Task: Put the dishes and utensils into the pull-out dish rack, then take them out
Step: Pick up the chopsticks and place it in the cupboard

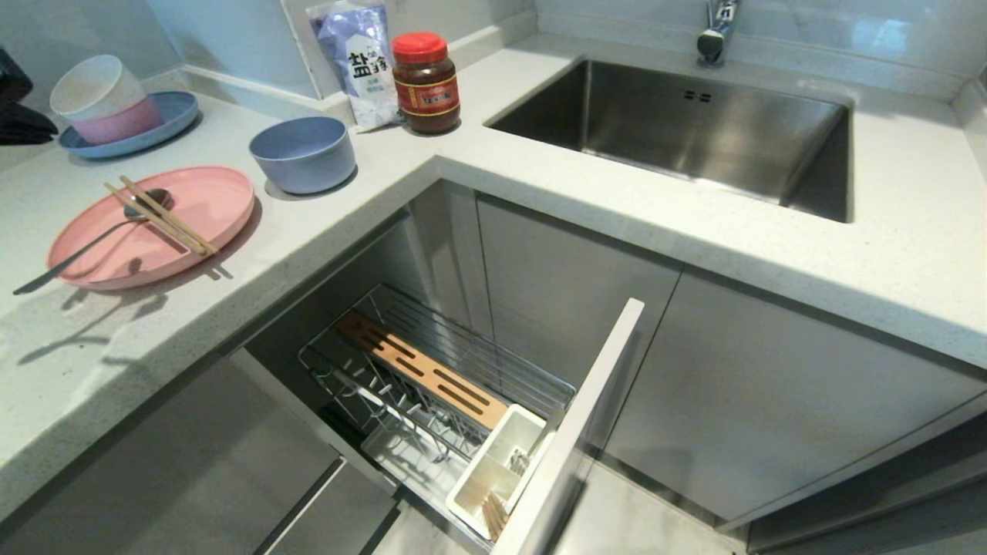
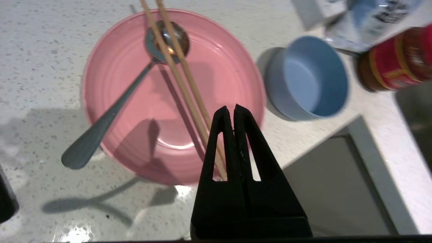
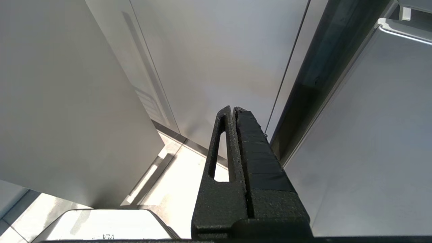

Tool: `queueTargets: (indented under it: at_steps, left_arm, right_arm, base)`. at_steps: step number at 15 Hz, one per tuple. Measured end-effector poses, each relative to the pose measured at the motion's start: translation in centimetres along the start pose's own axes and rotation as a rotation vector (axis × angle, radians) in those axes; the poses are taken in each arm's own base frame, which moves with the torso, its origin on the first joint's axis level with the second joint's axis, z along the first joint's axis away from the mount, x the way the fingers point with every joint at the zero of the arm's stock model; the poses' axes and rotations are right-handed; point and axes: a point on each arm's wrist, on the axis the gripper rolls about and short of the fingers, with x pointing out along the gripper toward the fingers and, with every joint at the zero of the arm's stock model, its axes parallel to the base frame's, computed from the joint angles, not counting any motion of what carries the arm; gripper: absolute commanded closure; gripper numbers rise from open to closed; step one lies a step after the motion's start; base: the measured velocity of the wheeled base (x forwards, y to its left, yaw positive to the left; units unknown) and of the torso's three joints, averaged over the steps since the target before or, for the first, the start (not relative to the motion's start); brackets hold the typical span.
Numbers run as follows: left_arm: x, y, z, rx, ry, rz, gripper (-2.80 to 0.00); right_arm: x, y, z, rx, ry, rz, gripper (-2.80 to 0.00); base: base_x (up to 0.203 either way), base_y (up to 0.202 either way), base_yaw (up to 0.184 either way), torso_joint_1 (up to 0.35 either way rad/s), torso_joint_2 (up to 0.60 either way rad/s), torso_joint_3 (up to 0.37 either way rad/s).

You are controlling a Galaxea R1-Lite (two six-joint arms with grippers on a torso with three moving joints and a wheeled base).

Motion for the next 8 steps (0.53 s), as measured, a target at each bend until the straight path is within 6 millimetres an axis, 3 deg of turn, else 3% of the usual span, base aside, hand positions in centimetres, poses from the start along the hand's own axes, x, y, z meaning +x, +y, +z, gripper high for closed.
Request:
queueTargets:
  at_steps: [1, 2, 8]
  left_arm:
    - [1.0, -0.2, -0.2, 0.005, 0.014, 0.016, 0.00]
    - [1.9, -0.4, -0.5, 0.006, 0.030, 0.028, -2.80]
    - [5.1, -1.1, -2.1, 0.040, 0.158, 0.081, -2.80]
  right_arm:
    - [0.0, 0.0, 0.0, 0.000, 0.000, 0.000, 0.00]
    - [0.0, 0.0, 0.0, 0.000, 0.000, 0.000, 0.00]
    - [0.0, 0.0, 0.0, 0.000, 0.000, 0.000, 0.00]
  base:
    - [0.000, 0.000, 0.000, 0.000, 0.00, 0.000]
    - [0.000, 0.000, 0.000, 0.000, 0.00, 0.000]
    - [0.000, 0.000, 0.000, 0.000, 0.00, 0.000]
